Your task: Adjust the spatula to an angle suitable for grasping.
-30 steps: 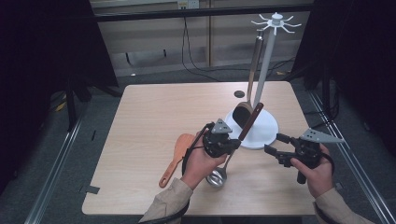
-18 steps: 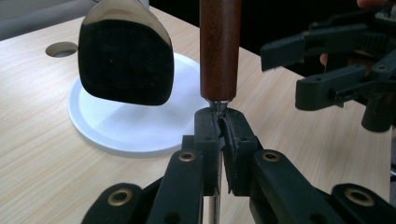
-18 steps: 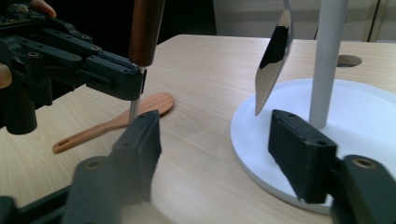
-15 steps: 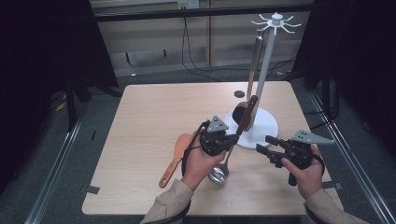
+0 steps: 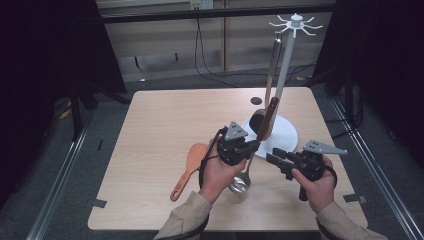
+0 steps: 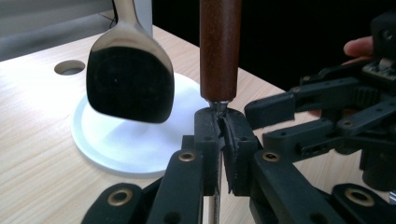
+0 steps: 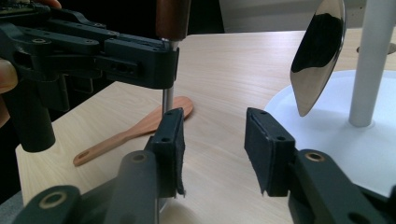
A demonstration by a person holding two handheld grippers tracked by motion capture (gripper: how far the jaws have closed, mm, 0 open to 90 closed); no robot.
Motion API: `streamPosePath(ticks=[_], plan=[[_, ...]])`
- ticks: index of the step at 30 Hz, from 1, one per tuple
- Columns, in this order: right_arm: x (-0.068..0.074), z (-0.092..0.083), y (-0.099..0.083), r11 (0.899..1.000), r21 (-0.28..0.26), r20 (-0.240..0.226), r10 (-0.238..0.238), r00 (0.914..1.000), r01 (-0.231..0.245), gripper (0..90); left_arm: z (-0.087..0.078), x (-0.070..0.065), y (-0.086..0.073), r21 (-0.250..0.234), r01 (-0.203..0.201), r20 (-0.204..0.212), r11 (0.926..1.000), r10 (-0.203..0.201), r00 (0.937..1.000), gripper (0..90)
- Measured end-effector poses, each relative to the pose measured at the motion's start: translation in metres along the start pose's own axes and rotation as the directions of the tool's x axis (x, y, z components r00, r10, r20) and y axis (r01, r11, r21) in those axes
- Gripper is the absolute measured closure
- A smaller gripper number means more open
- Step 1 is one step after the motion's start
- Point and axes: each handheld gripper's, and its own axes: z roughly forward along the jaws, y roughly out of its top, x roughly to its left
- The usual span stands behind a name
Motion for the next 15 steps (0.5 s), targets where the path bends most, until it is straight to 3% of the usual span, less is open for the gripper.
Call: streamPosePath(ticks=[6, 15], plan=[[0.004, 0.003, 0.002, 1.000, -0.002, -0.014, 0.025, 0.9996, -0.025, 68.4, 0.002, -0.003, 0.002, -0.021, -0.001, 0.000, 0.9998, 0.001, 1.0000, 85.3], [0.011, 0.009, 0.005, 1.000, -0.004, -0.036, 0.014, 0.9993, -0.014, 73.4, 0.002, -0.006, 0.004, -0.036, 0.007, 0.000, 0.9993, -0.007, 1.0000, 85.3]])
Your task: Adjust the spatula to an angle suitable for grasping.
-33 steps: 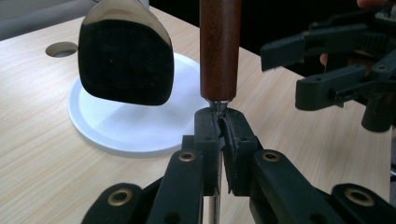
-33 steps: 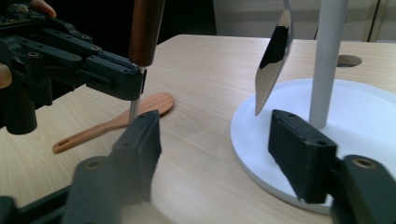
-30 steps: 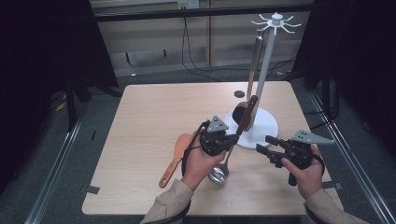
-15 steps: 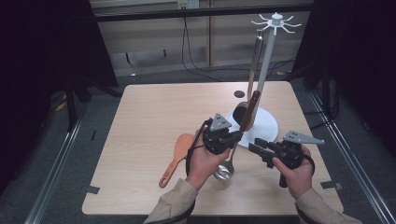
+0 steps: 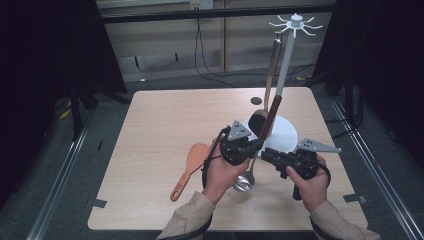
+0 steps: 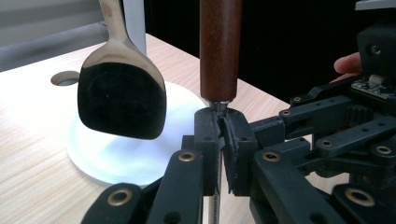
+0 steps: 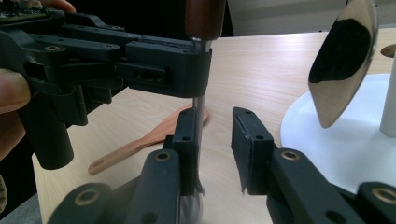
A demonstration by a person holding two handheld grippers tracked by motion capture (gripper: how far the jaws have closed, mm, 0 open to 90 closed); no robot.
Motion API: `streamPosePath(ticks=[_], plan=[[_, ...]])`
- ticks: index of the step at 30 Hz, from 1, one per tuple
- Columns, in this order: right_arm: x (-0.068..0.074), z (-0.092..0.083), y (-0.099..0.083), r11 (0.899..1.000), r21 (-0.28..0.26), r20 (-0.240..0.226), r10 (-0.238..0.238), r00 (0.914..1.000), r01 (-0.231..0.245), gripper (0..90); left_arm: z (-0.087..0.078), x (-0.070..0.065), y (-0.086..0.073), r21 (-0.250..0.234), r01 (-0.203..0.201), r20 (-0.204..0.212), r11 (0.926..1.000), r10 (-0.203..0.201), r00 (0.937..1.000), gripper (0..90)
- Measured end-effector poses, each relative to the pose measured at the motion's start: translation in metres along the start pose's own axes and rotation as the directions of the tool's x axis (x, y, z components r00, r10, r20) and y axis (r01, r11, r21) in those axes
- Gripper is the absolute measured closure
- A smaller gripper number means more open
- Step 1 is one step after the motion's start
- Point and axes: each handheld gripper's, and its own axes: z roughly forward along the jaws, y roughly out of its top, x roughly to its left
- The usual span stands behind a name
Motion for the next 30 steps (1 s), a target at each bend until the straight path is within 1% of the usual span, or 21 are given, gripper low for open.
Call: streamPosePath(ticks=[1, 2, 3, 4, 5, 7, 10, 12, 17, 19, 26, 28, 29, 30], plan=[[0.0000, 0.0005, -0.0001, 1.000, 0.003, -0.003, -0.003, 1.0000, 0.003, 73.4, -0.0002, 0.0000, 0.0002, 0.000, -0.003, 0.004, 1.0000, 0.003, 1.0000, 85.3], [0.0008, 0.0013, -0.0001, 1.000, 0.000, -0.009, 0.008, 0.9999, -0.008, 73.4, -0.0005, -0.0006, 0.0004, -0.001, -0.003, 0.003, 1.0000, 0.003, 1.0000, 85.3], [0.0011, 0.0019, -0.0003, 1.000, 0.004, -0.009, 0.000, 1.0000, 0.000, 73.6, -0.0005, -0.0008, 0.0006, -0.002, -0.005, 0.002, 1.0000, 0.005, 1.0000, 85.3], [0.0017, 0.0023, -0.0003, 1.000, 0.005, -0.011, 0.007, 0.9999, -0.007, 74.2, -0.0002, -0.0015, 0.0007, -0.001, -0.007, -0.001, 1.0000, 0.007, 1.0000, 85.3], [0.0021, 0.0029, -0.0002, 1.000, 0.005, -0.021, 0.010, 0.9997, -0.010, 74.4, 0.0003, -0.0020, 0.0004, -0.003, -0.008, 0.004, 1.0000, 0.008, 1.0000, 85.3], [0.0028, 0.0034, 0.0002, 1.000, 0.006, -0.017, 0.008, 0.9998, -0.008, 75.5, 0.0009, -0.0030, 0.0004, 0.002, -0.013, 0.005, 0.9999, 0.013, 0.9999, 85.3], [0.0035, 0.0043, 0.0002, 1.000, 0.007, -0.022, 0.014, 0.9997, -0.013, 76.2, 0.0015, -0.0042, 0.0004, 0.005, -0.009, 0.004, 1.0000, 0.009, 1.0000, 85.3], [0.0034, 0.0054, -0.0001, 1.000, 0.008, -0.024, 0.018, 0.9995, -0.018, 77.5, 0.0025, -0.0047, 0.0002, -0.002, -0.007, 0.010, 1.0000, 0.007, 0.9999, 85.2], [0.0034, 0.0072, -0.0008, 1.000, 0.016, -0.018, 0.013, 0.9997, -0.012, 79.7, 0.0014, -0.0051, 0.0007, -0.003, 0.001, -0.004, 1.0000, -0.001, 1.0000, 85.2], [0.0028, 0.0072, -0.0009, 1.000, 0.009, -0.014, 0.013, 0.9998, -0.013, 80.4, 0.0013, -0.0049, 0.0005, -0.015, 0.008, 0.000, 0.9999, -0.008, 1.0000, 85.2], [0.0040, 0.0089, 0.0000, 1.000, -0.005, -0.007, 0.024, 0.9997, -0.024, 80.5, 0.0015, -0.0052, -0.0008, -0.019, 0.014, -0.005, 0.9997, -0.014, 0.9999, 85.2], [0.0034, 0.0087, 0.0002, 1.000, -0.004, -0.011, 0.023, 0.9997, -0.023, 81.9, 0.0017, -0.0050, -0.0014, -0.021, 0.015, -0.003, 0.9997, -0.015, 0.9999, 85.2], [0.0037, 0.0089, 0.0004, 0.999, -0.003, -0.016, 0.032, 0.9994, -0.032, 83.2, 0.0017, -0.0050, -0.0014, -0.019, 0.016, -0.005, 0.9997, -0.016, 0.9999, 85.2], [0.0036, 0.0090, 0.0003, 1.000, -0.003, -0.018, 0.026, 0.9995, -0.027, 83.6, 0.0017, -0.0049, -0.0013, -0.019, 0.016, -0.004, 0.9997, -0.016, 0.9999, 85.2]])
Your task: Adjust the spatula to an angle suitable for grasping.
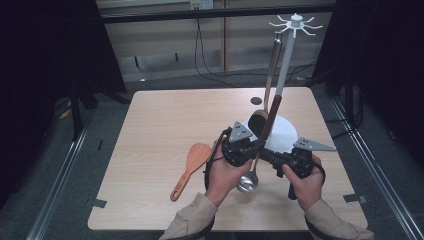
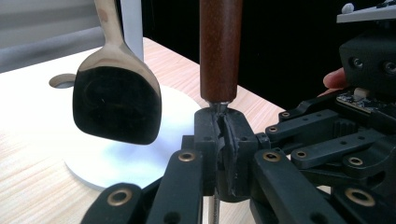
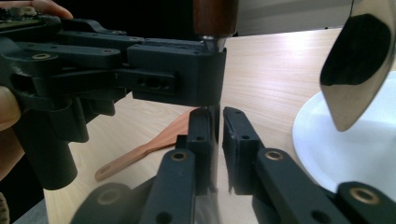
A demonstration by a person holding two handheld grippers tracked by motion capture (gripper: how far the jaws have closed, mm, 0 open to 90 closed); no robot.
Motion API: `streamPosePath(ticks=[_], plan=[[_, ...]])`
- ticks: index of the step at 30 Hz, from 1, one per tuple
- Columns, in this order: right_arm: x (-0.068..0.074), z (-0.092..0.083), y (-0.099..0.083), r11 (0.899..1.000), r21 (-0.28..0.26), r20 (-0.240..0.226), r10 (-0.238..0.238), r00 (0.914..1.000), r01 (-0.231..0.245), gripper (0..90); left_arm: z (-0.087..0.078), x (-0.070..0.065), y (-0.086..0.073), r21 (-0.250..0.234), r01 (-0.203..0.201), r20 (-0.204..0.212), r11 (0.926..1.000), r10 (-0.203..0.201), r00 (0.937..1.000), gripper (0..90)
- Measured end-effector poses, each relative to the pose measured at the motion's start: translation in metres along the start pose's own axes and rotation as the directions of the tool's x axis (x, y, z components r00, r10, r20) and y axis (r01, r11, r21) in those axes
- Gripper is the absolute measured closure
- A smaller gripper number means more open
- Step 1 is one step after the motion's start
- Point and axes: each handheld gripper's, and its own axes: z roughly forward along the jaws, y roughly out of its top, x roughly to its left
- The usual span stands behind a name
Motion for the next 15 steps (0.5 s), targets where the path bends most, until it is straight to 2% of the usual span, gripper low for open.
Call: streamPosePath(ticks=[15], plan=[[-0.0009, -0.0002, -0.0009, 1.000, -0.013, -0.001, -0.004, 1.0000, 0.004, 84.5, 0.0007, -0.0020, -0.0007, -0.016, 0.014, -0.012, 0.9998, -0.015, 0.9998, 85.1]])
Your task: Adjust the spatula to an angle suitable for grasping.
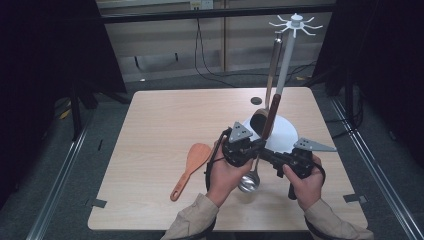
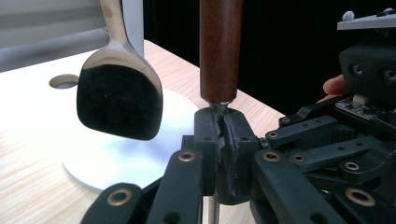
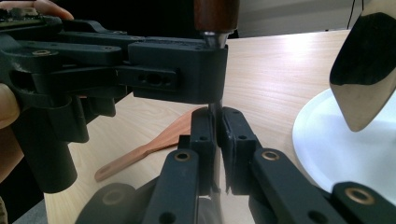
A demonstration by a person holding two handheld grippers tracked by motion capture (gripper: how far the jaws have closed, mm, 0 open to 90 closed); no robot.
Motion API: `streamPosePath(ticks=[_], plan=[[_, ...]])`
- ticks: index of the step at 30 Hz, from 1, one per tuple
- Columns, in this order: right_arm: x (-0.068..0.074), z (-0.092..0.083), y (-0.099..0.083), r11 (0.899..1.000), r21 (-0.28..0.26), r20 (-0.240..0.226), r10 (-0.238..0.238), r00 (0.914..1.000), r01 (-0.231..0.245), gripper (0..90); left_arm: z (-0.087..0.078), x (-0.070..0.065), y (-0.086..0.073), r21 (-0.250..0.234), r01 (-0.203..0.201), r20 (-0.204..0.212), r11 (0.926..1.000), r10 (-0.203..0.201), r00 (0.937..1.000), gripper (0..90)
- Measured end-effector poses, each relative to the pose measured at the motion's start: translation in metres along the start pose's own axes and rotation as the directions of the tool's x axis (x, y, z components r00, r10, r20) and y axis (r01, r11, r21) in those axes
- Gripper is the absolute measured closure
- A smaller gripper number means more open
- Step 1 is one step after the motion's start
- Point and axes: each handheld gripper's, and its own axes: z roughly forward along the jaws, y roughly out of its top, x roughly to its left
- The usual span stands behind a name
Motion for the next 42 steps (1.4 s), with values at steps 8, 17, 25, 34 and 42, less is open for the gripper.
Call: streamPosePath(ticks=[8, 17, 25, 34, 42], plan=[[0.001, 0.000, 0.001, 1.000, 0.004, 0.006, -0.004, 1.0000, 0.004, 85.3, 0.000, 0.000, 0.000, 0.001, 0.005, -0.002, 1.0000, -0.005, 1.0000, 85.1], [0.002, -0.001, 0.002, 1.000, 0.013, 0.017, -0.027, 0.9995, 0.027, 85.9, 0.001, 0.001, 0.001, 0.002, 0.009, 0.007, 1.0000, -0.009, 0.9999, 84.6], [0.000, -0.001, 0.002, 0.999, 0.028, 0.031, -0.036, 0.9989, 0.035, 86.1, -0.001, 0.003, 0.001, -0.005, 0.005, 0.019, 1.0000, -0.005, 0.9998, 76.3], [-0.003, -0.003, 0.004, 0.998, 0.042, 0.028, -0.051, 0.9983, 0.050, 86.2, -0.010, 0.011, -0.002, -0.040, -0.007, -0.005, 0.9992, 0.007, 1.0000, 59.3], [-0.005, -0.004, 0.007, 0.998, 0.039, 0.022, -0.057, 0.9981, 0.056, 86.2, -0.011, 0.014, -0.003, -0.039, -0.006, -0.009, 0.9992, 0.005, 0.9999, 46.9]])
